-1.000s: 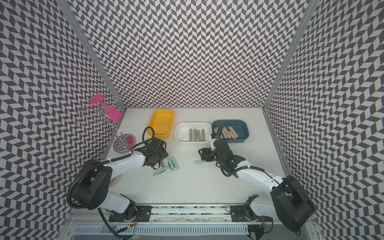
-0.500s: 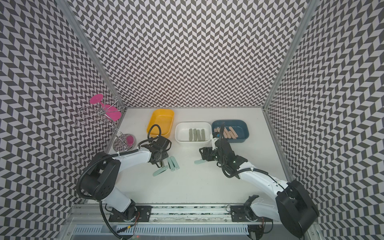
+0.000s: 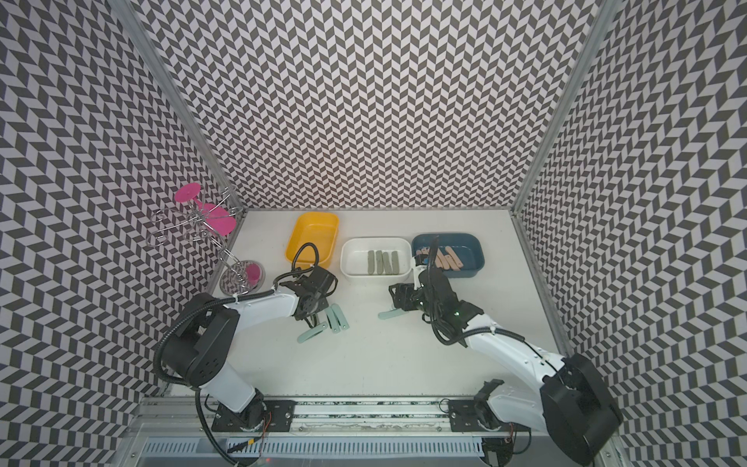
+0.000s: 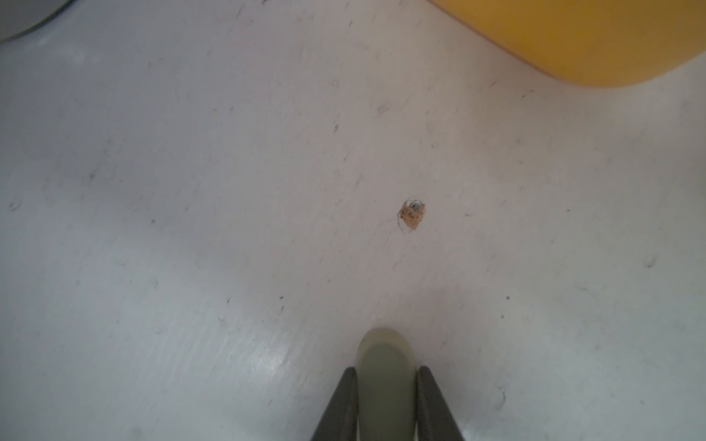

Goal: Place the fruit knives into the storage box by color
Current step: Pick up the fruit knife from the center of the board.

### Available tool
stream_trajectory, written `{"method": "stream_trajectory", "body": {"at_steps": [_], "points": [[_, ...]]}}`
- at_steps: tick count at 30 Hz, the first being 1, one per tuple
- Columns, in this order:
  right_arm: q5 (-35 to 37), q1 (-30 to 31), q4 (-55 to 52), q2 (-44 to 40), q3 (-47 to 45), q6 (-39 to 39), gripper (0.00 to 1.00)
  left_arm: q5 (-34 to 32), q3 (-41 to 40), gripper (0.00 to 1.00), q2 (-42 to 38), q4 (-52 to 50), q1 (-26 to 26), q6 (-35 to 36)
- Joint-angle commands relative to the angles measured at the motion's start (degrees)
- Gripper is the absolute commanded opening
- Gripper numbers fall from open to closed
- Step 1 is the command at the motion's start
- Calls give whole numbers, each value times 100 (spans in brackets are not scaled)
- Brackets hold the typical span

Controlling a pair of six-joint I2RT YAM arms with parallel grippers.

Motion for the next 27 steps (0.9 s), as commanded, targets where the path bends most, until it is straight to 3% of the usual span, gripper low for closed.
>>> {"method": "stream_trajectory", "body": {"at_steps": [1,13,21,27], "points": [[103,2,145,-153,172,16,76,454,-179,20,177,-353,-51,3],[6,5,206,-26,237,36,76,137,222,15,-611,-639,55,451],[6,-7,220,99,355,44,76,-19,1172,15,-1103,-851,54,1190],[-68,-25,209,74,355,56,76,345,2165,14,-739,-589,5,1895]]}}
